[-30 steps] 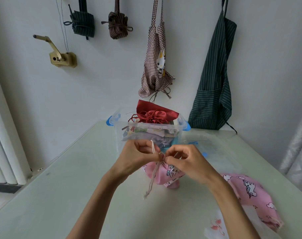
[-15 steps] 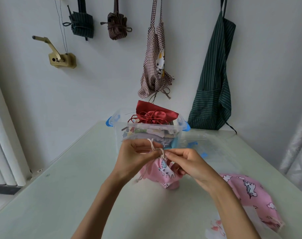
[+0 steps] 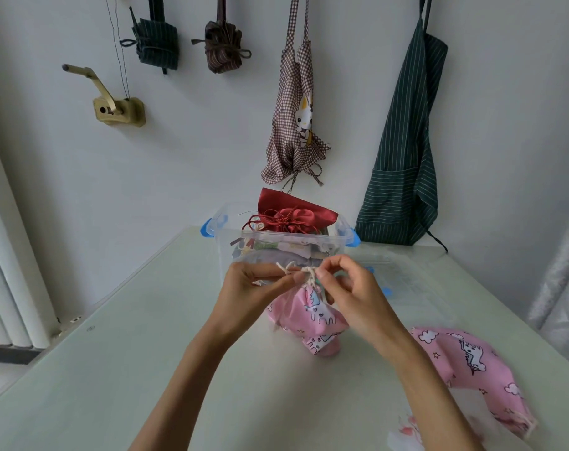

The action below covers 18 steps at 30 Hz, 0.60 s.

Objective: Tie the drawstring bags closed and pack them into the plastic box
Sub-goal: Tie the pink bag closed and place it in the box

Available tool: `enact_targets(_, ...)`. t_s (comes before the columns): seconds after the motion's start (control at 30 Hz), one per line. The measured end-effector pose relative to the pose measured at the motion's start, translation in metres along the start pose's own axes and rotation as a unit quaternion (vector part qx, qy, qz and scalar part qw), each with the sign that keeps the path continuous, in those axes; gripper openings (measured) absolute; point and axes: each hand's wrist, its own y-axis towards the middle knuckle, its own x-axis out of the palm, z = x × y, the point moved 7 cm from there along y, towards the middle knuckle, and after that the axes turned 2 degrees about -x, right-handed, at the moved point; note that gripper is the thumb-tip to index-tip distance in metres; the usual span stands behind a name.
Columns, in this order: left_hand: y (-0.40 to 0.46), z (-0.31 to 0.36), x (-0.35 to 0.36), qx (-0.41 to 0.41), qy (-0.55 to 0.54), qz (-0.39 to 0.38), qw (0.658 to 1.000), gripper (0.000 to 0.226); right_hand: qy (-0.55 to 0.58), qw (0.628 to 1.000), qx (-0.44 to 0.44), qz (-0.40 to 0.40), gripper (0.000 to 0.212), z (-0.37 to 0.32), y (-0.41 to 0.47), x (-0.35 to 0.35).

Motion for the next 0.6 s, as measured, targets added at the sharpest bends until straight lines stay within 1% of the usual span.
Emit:
enact_targets(0.07, 0.001, -0.002, -0.002, -0.019, -0.010, 0.027, 0.999, 0.015, -0.127, 0.989, -0.073, 0.035, 0.011, -0.014, -0.001, 0.000)
enact_targets(0.17, 0.004, -0.005, -0.012, -0.035, -0.011, 0.073, 0.997, 0.015, -0.279, 0.944, -0.150, 0.091, 0.010, -0.024, -0.004, -0.008)
enact_targets(0.23, 0.006, -0.007, -0.018, -0.037, 0.016, 0.082, 0.996, 0.015, -0.336, 0.926, -0.148, 0.087, 0.011, -0.021, -0.004, -0.011)
enact_targets(0.3, 0.007, -0.007, -0.019, -0.043, 0.034, 0.079, 0.995, 0.015, -0.358, 0.924, -0.123, 0.061, 0.010, -0.012, -0.002, -0.011)
enact_targets(0.33, 0.007, -0.008, -0.018, -0.048, 0.033, 0.074, 0.996, 0.015, -0.342, 0.932, -0.105, 0.050, 0.010, -0.006, -0.001, -0.011)
enact_targets(0.37, 0.007, -0.009, -0.016, -0.056, 0.029, 0.067, 0.996, 0.014, -0.295, 0.951, -0.083, 0.043, 0.010, -0.001, 0.002, -0.011)
enact_targets(0.43, 0.007, -0.011, -0.013, -0.063, 0.017, 0.054, 0.996, 0.014, -0.134, 0.991, -0.013, 0.028, 0.009, 0.009, 0.005, -0.010)
enact_targets(0.47, 0.007, -0.010, -0.011, -0.059, 0.013, 0.049, 0.997, 0.014, -0.050, 0.998, 0.024, 0.015, 0.007, 0.013, 0.006, -0.008)
enact_targets(0.5, 0.007, -0.009, -0.008, -0.057, 0.012, 0.043, 0.997, 0.014, 0.013, 0.998, 0.057, -0.002, 0.005, 0.017, 0.006, -0.005)
enact_targets(0.53, 0.007, -0.008, -0.006, -0.057, 0.012, 0.038, 0.998, 0.014, 0.047, 0.995, 0.081, -0.023, 0.009, 0.021, 0.005, -0.002)
enact_targets(0.6, 0.006, -0.010, -0.006, -0.061, 0.010, 0.041, 0.997, 0.013, 0.067, 0.992, 0.101, -0.044, 0.018, 0.026, 0.003, -0.001)
